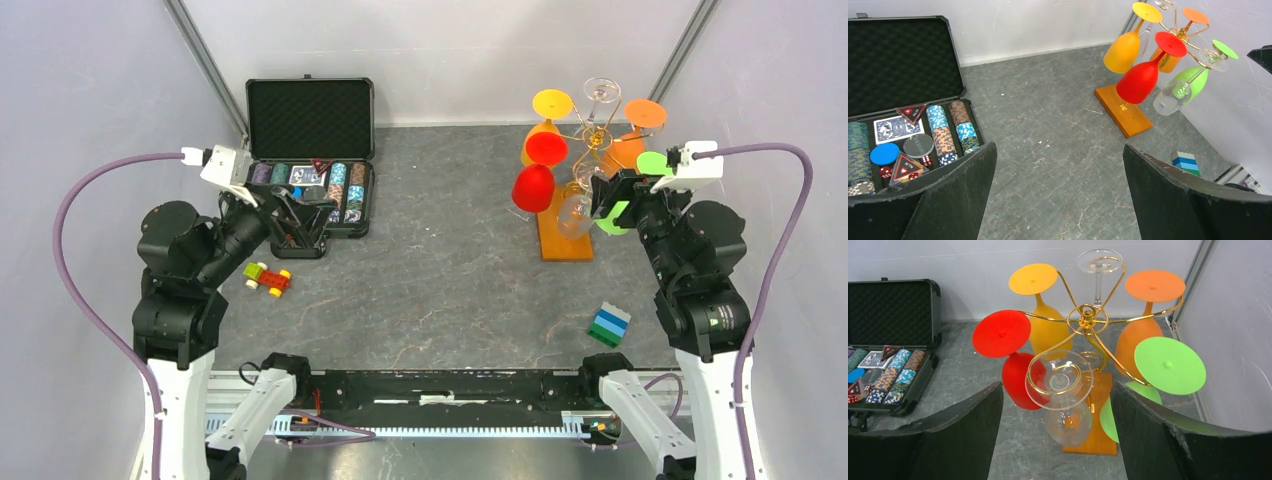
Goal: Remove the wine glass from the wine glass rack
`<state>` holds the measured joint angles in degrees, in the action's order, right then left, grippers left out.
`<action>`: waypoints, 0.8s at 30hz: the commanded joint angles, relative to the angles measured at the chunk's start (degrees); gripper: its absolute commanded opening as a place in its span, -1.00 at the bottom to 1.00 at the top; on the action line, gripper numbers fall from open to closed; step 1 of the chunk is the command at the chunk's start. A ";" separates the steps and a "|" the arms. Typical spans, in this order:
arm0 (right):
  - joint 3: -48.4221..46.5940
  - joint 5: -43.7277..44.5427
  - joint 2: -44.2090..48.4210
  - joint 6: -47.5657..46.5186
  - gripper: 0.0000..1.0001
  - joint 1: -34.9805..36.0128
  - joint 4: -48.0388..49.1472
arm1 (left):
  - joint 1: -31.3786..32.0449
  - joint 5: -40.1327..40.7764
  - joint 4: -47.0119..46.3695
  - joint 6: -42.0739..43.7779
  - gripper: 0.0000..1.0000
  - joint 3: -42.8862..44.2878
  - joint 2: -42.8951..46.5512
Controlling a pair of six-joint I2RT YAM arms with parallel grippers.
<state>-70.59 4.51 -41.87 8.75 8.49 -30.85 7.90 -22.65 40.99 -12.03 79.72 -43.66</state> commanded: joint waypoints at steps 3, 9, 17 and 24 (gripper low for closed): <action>4.64 2.05 2.92 2.99 0.94 -0.23 6.51 | 0.19 -1.97 -4.73 -2.35 1.00 -3.08 1.75; 7.77 2.49 3.58 6.36 0.96 -0.27 9.12 | 0.18 -3.16 -5.41 -3.05 1.00 -5.67 2.04; -0.32 2.89 -6.66 6.97 0.96 -0.31 1.10 | 0.18 -5.82 -7.19 -3.61 1.00 -8.40 2.66; -6.55 7.35 -11.70 8.56 0.85 -1.06 -4.18 | 0.18 -5.65 -7.33 -3.44 1.00 -9.30 2.47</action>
<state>-72.53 8.10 -53.47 15.59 8.23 -32.10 8.01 -27.03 36.25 -13.91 70.89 -41.45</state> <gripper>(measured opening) 0.961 0.992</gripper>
